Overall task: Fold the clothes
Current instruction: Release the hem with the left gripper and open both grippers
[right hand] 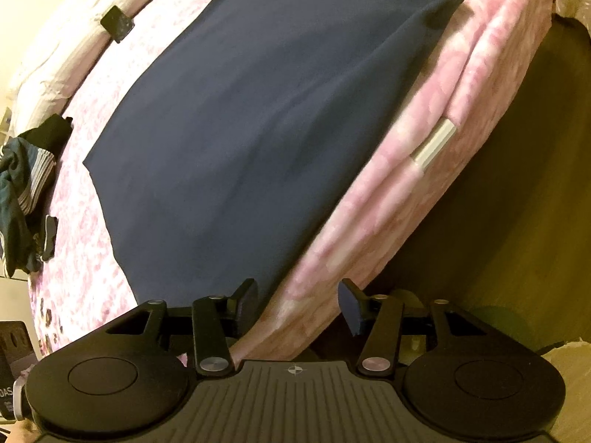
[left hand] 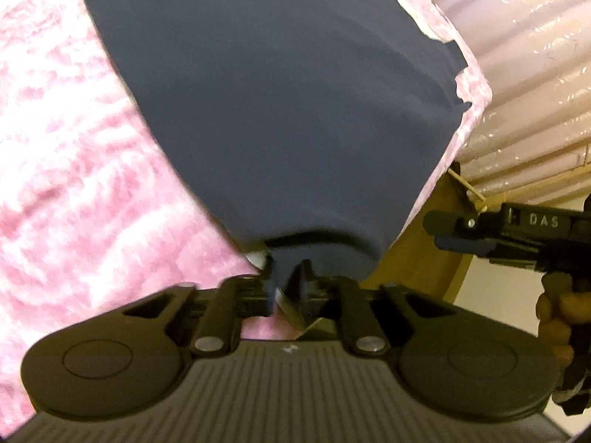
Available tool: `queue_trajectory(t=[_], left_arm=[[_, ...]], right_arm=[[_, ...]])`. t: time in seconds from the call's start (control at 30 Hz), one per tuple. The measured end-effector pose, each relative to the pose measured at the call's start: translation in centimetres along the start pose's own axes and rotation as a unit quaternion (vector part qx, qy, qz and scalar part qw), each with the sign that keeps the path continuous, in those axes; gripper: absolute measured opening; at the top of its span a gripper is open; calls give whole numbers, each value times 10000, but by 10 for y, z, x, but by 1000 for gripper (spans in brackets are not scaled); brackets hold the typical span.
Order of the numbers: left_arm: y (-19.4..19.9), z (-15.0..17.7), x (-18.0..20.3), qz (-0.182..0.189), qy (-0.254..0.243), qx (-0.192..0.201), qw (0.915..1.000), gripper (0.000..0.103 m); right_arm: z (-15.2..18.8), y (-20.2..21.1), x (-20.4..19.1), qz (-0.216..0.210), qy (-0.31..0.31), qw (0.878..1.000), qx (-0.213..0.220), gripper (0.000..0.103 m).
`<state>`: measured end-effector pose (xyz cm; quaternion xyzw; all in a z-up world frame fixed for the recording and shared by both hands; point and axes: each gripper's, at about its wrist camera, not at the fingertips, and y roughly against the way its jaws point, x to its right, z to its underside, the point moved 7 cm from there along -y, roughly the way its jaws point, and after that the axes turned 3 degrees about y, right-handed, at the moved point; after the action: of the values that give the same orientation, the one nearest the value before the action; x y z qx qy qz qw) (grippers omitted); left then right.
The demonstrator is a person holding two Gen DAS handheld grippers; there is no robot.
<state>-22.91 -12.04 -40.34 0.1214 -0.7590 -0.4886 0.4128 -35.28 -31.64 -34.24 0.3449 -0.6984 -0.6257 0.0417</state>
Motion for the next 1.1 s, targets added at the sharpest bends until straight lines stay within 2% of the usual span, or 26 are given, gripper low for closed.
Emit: queue_trajectory(t=[0.27, 0.3, 0.33, 0.37, 0.5, 0.63, 0.7, 0.8, 0.9, 1.0, 1.1], left_arm=[[13, 18, -3, -63, -97, -196, 9997, 0], [15, 20, -3, -71, -109, -221, 9997, 0], [16, 23, -4, -79, -122, -245, 9996, 0], [18, 25, -4, -87, -134, -270, 9995, 0], [25, 28, -6, -101, -213, -290, 9993, 0], [31, 18, -7, -79, -355, -152, 9992, 2], [34, 13, -7, -68, -426, -83, 9990, 2], [39, 5, -8, -51, -533, 20, 9986, 3], [48, -2, -9, -98, -684, 49, 9976, 8], [60, -16, -7, -161, -918, 81, 9956, 14], [71, -45, 3, -186, -1224, 158, 9922, 22]], right_arm=[[0, 2, -6, -134, 187, 9997, -2, 54], [0, 2, -10, -176, 268, 9995, 3, 70], [0, 1, -16, -254, 387, 9989, 32, 77], [0, 1, -22, -343, 512, 9981, 56, 79], [-1, -9, -54, -868, 960, 9916, 69, 79], [-4, -32, -68, -1252, 1006, 9870, -25, 79], [-6, -46, -59, -1173, 767, 9899, -226, 79], [-13, -44, -30, -486, 338, 9982, -139, 79], [-22, -25, -15, 194, 232, 9995, 18, 79], [-35, -1, -6, 202, -25, 9995, 259, 79], [-57, 27, -2, 310, -140, 9974, 630, 79]])
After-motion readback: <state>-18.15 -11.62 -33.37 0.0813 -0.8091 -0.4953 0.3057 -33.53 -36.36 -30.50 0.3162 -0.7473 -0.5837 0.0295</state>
